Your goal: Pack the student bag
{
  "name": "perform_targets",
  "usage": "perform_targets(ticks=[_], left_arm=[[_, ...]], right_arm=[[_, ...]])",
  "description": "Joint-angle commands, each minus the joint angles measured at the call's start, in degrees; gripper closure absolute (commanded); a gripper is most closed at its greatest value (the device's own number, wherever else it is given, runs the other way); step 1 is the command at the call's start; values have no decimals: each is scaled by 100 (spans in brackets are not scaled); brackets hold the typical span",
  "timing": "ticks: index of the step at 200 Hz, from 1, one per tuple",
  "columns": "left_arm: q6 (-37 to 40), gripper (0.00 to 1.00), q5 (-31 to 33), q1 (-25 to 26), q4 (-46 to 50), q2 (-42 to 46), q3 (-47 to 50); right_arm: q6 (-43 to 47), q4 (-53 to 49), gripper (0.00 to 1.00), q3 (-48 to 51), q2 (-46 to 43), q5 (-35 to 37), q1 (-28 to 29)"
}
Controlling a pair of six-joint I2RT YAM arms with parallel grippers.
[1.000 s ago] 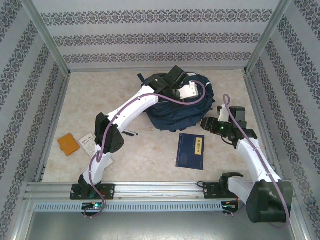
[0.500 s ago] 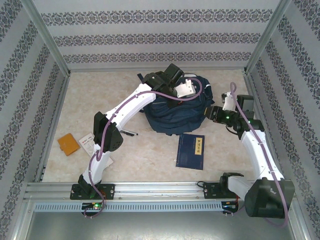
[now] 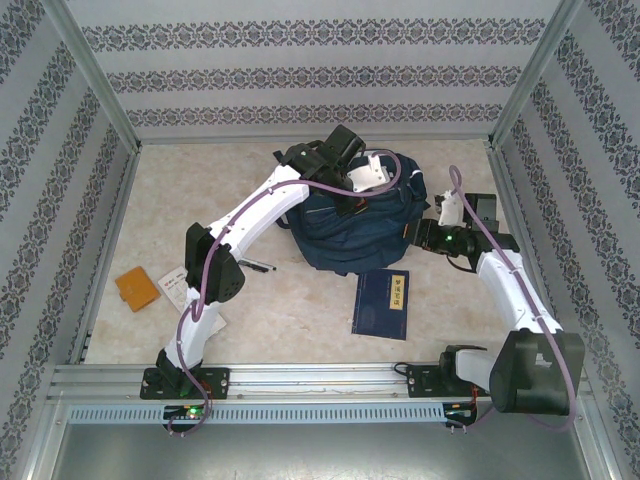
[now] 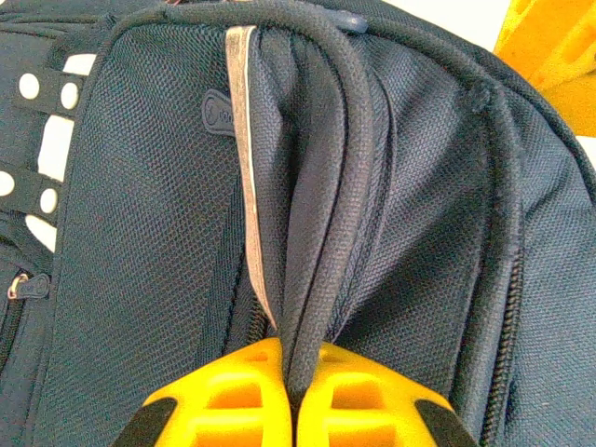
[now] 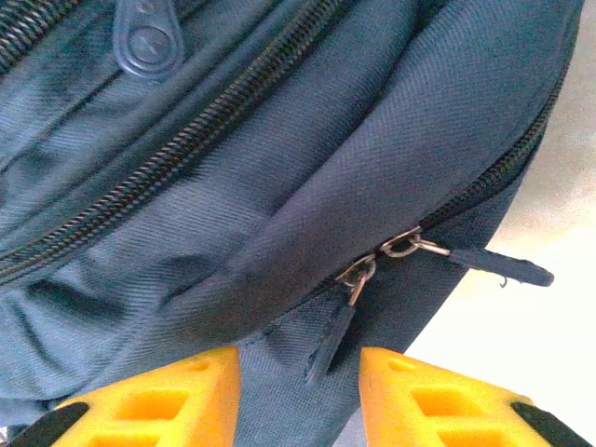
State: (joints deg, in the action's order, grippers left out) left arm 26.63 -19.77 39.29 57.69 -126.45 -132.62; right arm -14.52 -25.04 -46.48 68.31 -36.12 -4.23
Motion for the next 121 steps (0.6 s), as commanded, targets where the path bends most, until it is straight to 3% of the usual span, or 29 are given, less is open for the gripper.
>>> perform_targets(ticks=[1,23,56,94,110,121], left_arm=[[-174,100,-401,-44,-135,440,-265],[-215,100,-445,-43,-168,426,-261],[-195,100,-488,-44,-193,424,-264],[-182,100,-497,-44,-223,407,-255],[-176,100,-506,-40,-234,400,-256],[-167,100,-494,-44,-249,385,-245]], right_arm=[[216,122,60,29,27,141,102],[337,137,61,83,89,232,175],[515,228,69,146,228,320,312],[632,288,66,146,373,738,344],[701,346,70,198,382,919,368],[728,393,79,224,389,894,370]])
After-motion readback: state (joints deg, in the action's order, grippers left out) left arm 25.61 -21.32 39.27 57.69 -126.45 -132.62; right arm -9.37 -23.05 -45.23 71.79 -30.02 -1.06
